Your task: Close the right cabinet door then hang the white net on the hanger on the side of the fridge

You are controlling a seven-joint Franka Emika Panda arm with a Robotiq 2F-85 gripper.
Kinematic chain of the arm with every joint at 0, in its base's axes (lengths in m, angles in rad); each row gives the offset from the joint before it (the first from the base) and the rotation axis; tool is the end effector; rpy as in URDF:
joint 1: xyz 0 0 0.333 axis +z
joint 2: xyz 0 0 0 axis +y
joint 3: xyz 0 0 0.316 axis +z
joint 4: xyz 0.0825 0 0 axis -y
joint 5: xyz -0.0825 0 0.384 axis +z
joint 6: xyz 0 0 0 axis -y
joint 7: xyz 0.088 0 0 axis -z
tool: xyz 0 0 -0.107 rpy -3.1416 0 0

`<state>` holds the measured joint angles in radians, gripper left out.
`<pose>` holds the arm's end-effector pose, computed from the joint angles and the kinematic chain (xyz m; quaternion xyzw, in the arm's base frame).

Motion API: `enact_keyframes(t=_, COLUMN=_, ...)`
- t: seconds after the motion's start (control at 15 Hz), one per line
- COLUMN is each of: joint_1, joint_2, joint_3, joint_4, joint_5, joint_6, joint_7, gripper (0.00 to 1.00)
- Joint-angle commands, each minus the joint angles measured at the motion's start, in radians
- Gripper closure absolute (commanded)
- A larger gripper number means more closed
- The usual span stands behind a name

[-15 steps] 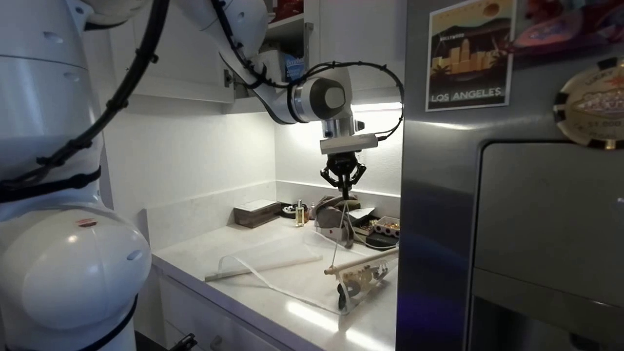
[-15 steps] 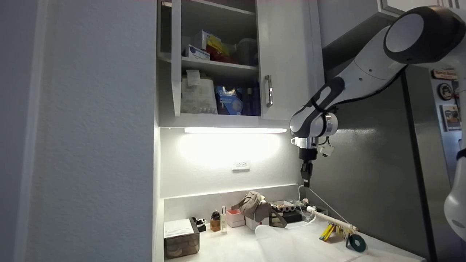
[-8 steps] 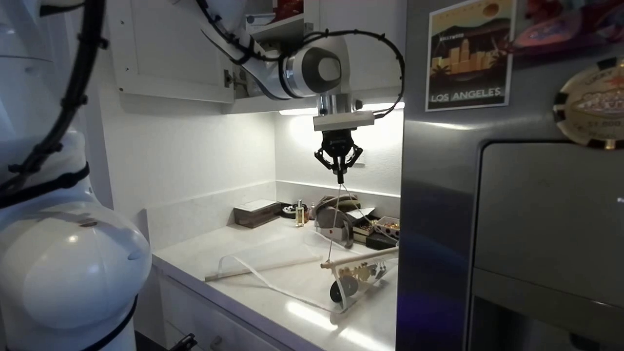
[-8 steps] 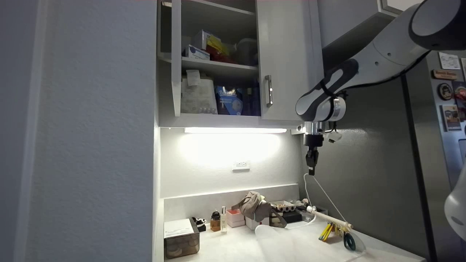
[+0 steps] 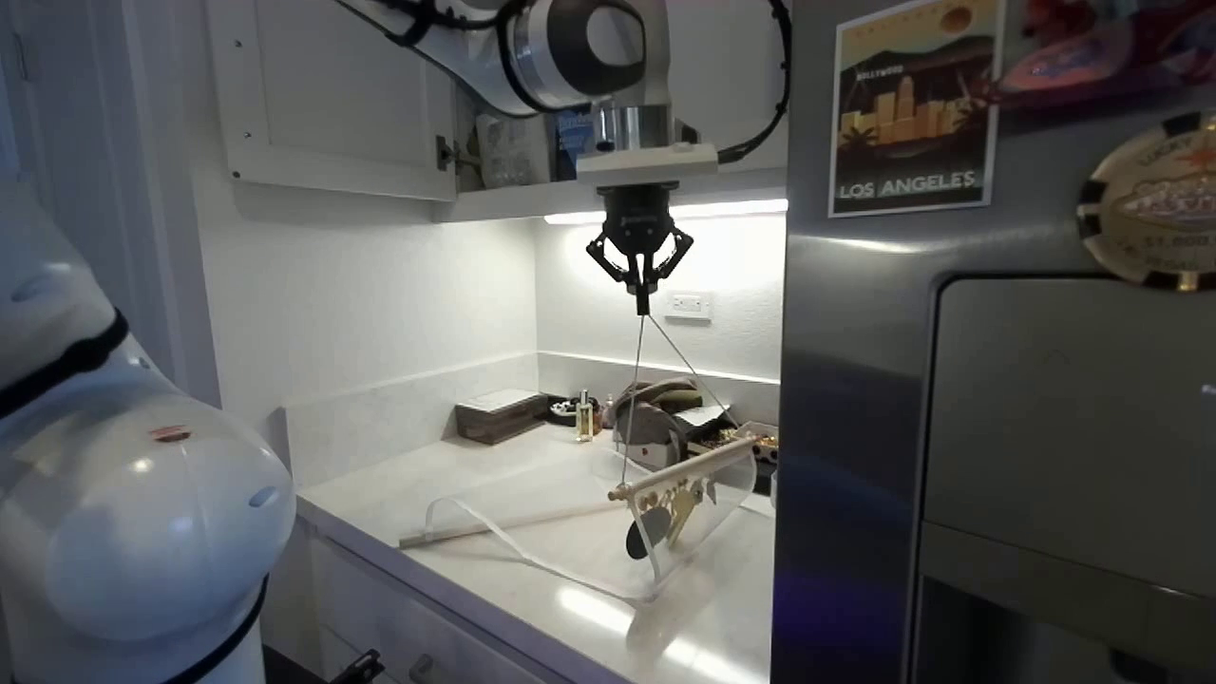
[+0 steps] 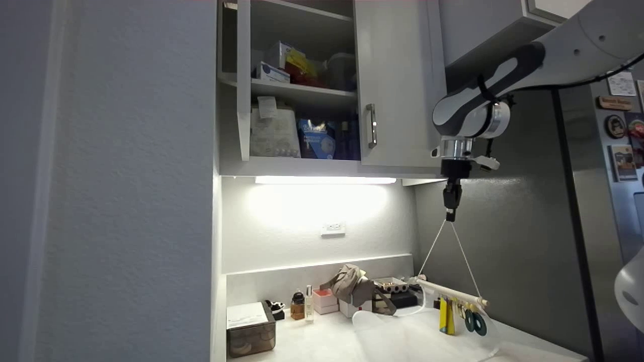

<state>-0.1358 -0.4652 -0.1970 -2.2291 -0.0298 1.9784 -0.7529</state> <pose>0.4073 -0.1554 0.5695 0.9702 0.2172 0.1039 0.0270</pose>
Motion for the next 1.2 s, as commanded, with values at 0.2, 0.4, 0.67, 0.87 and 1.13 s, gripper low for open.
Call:
enact_keyframes(t=0.2, joint_1=0.010, joint_2=-0.215, joint_3=-0.006, joint_4=-0.057, joint_5=-0.029, joint_6=-0.126, joint_7=0.080, gripper=1.00)
enact_keyframes(t=0.4, joint_1=0.011, joint_2=-0.253, joint_3=-0.010, joint_4=-0.044, joint_5=-0.042, joint_6=-0.135, joint_7=0.131, gripper=1.00)
enact_keyframes(t=0.67, joint_1=0.014, joint_2=-0.273, joint_3=0.007, joint_4=-0.019, joint_5=-0.101, joint_6=-0.108, joint_7=0.213, gripper=1.00)
enact_keyframes(t=0.87, joint_1=0.025, joint_2=-0.268, joint_3=0.028, joint_4=0.001, joint_5=-0.163, joint_6=-0.079, joint_7=0.270, gripper=1.00)
enact_keyframes(t=1.13, joint_1=0.041, joint_2=-0.250, joint_3=0.054, joint_4=0.046, joint_5=-0.225, joint_6=-0.057, joint_7=0.336, gripper=1.00)
